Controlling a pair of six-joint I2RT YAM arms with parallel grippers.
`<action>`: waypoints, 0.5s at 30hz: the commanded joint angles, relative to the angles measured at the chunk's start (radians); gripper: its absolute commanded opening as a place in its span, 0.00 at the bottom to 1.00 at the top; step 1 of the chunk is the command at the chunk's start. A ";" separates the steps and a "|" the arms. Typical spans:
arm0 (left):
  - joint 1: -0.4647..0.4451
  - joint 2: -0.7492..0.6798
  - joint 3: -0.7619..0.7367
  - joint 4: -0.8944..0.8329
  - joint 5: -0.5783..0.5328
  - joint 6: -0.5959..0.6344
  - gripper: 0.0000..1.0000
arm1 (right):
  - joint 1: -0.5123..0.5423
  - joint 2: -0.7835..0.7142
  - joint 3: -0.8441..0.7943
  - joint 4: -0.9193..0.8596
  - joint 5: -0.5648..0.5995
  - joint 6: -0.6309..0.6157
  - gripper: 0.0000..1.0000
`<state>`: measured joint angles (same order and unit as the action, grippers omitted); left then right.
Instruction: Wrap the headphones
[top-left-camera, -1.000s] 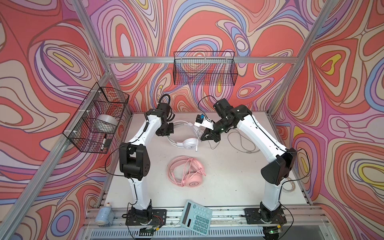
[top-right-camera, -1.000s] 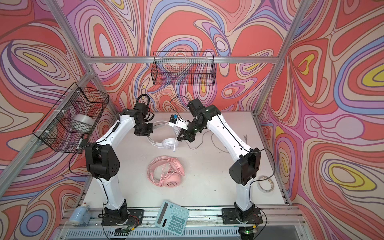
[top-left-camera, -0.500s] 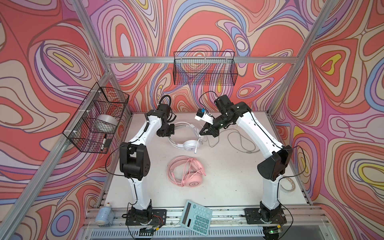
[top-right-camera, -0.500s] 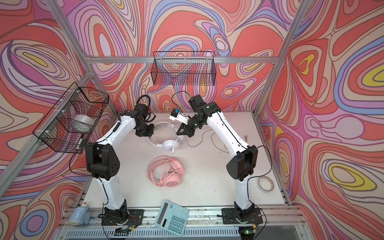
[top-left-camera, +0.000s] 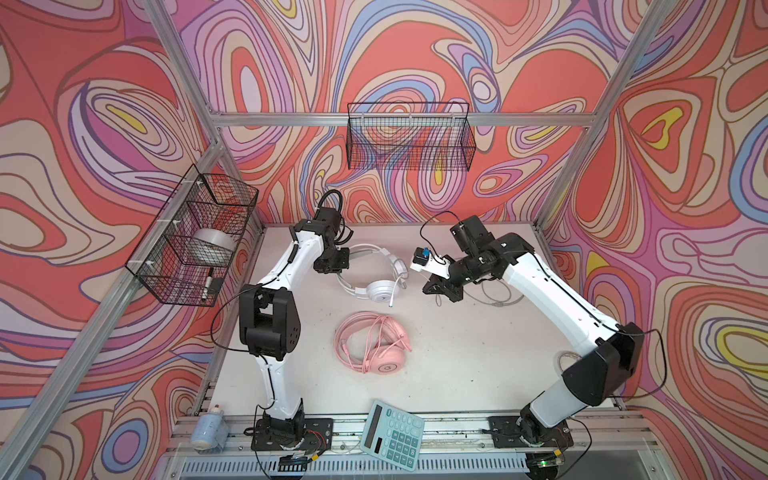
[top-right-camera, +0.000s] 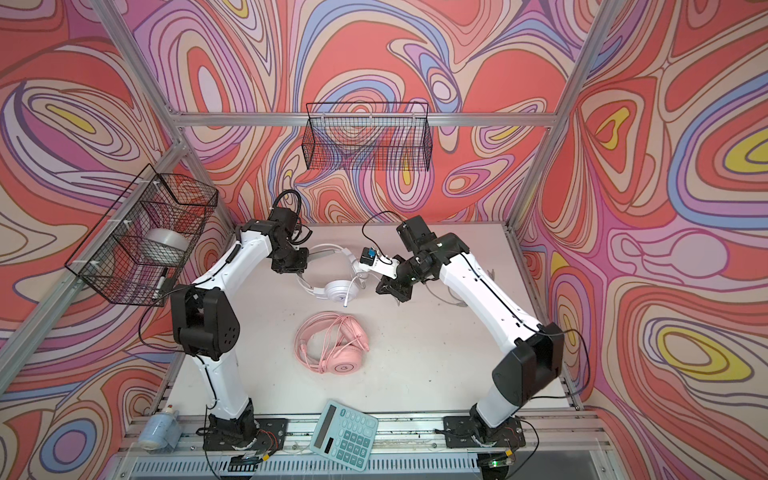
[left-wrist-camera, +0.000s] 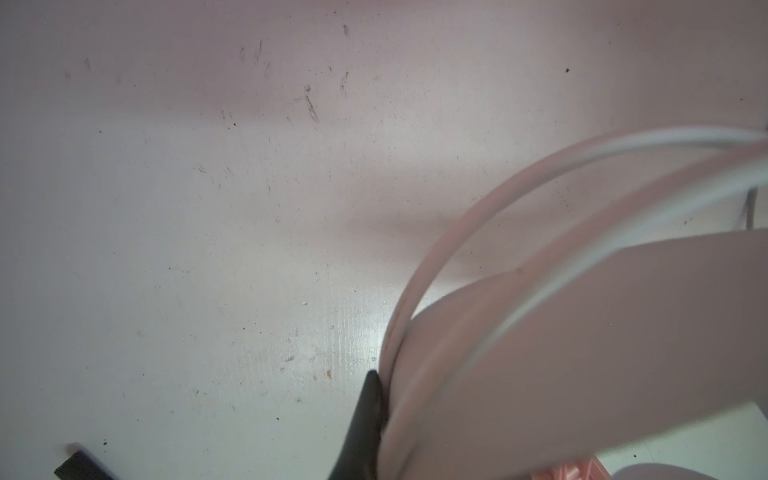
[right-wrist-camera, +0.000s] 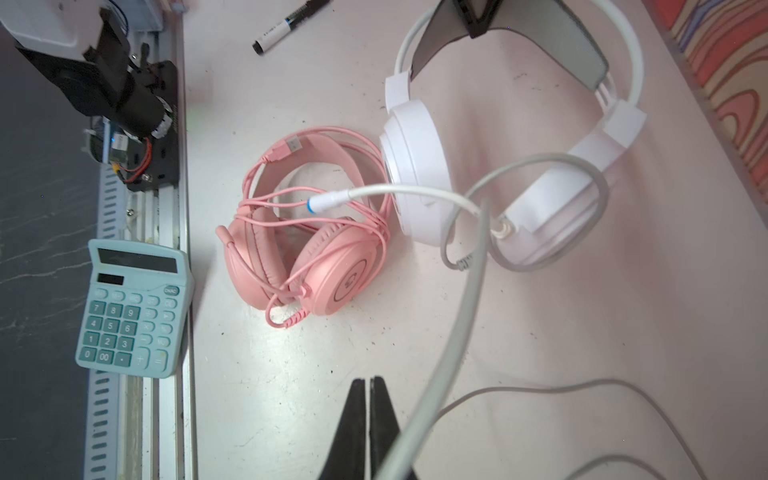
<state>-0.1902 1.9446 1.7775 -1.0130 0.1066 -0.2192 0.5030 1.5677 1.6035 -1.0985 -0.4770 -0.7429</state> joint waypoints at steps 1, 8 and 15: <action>-0.005 -0.022 0.025 0.004 0.058 0.012 0.00 | -0.006 -0.051 -0.070 0.097 0.191 -0.018 0.00; 0.001 -0.001 0.067 -0.035 0.051 -0.036 0.00 | 0.009 -0.093 -0.142 0.149 0.192 -0.035 0.00; 0.001 0.022 0.092 -0.050 0.040 -0.069 0.00 | 0.099 -0.205 -0.294 0.230 0.154 -0.069 0.00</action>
<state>-0.1909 1.9469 1.8267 -1.0302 0.1307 -0.2539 0.5705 1.4193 1.3422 -0.9295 -0.3038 -0.7994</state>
